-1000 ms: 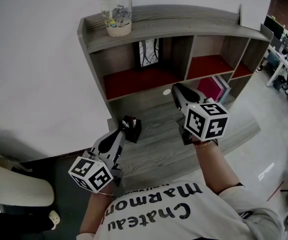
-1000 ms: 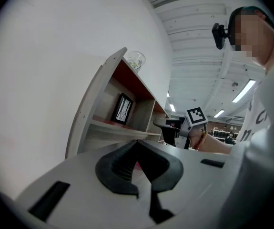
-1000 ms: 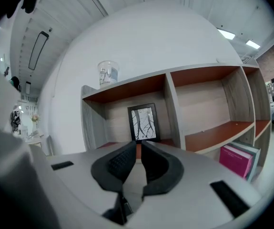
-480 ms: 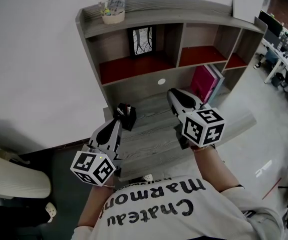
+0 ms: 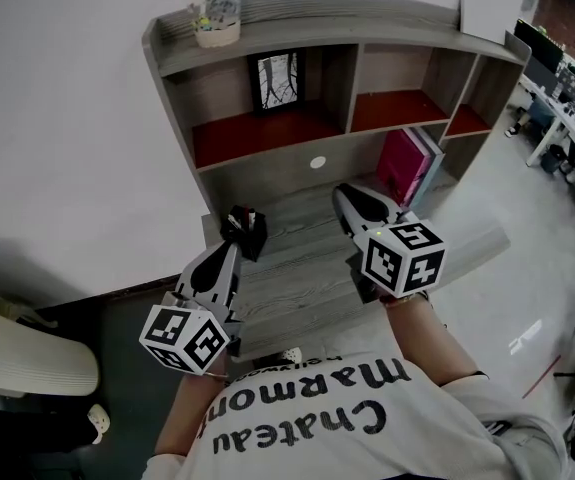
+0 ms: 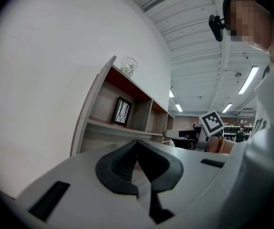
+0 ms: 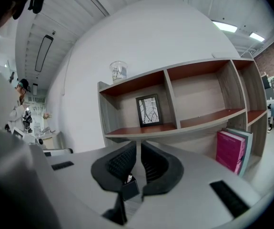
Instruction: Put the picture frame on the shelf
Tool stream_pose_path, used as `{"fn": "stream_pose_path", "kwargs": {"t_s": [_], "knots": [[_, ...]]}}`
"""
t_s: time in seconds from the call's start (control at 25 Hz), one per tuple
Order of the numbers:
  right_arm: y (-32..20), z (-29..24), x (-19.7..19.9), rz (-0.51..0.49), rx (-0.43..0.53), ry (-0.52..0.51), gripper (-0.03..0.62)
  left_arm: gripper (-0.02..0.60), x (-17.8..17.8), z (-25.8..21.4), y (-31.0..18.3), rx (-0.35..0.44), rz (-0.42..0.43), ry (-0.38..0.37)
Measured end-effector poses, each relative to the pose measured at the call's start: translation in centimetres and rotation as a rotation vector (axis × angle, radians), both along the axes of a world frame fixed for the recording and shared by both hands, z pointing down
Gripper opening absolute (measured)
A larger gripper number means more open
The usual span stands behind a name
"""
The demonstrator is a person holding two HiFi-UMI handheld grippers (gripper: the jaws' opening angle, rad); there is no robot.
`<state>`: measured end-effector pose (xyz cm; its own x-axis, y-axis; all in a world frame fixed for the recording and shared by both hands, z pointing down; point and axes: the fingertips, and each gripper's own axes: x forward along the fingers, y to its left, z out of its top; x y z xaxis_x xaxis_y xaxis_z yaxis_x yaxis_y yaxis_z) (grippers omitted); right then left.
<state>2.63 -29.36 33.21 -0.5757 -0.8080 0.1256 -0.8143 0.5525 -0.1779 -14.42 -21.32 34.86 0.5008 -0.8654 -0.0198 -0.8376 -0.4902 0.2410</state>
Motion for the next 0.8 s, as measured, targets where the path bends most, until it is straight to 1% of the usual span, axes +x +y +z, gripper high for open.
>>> {"fn": "stream_pose_path", "kwargs": {"t_s": [0.48,0.8], "knots": [[0.4,0.6,-0.4,-0.024,-0.013,0.022,0.041,0.017,0.8,-0.2,0.2,0.002,0.016,-0.004],[0.5,1.1,-1.6,-0.056,-0.024,0.028,0.041,0.017,0.1,-0.1,0.5,-0.003,-0.008,-0.004]]}}
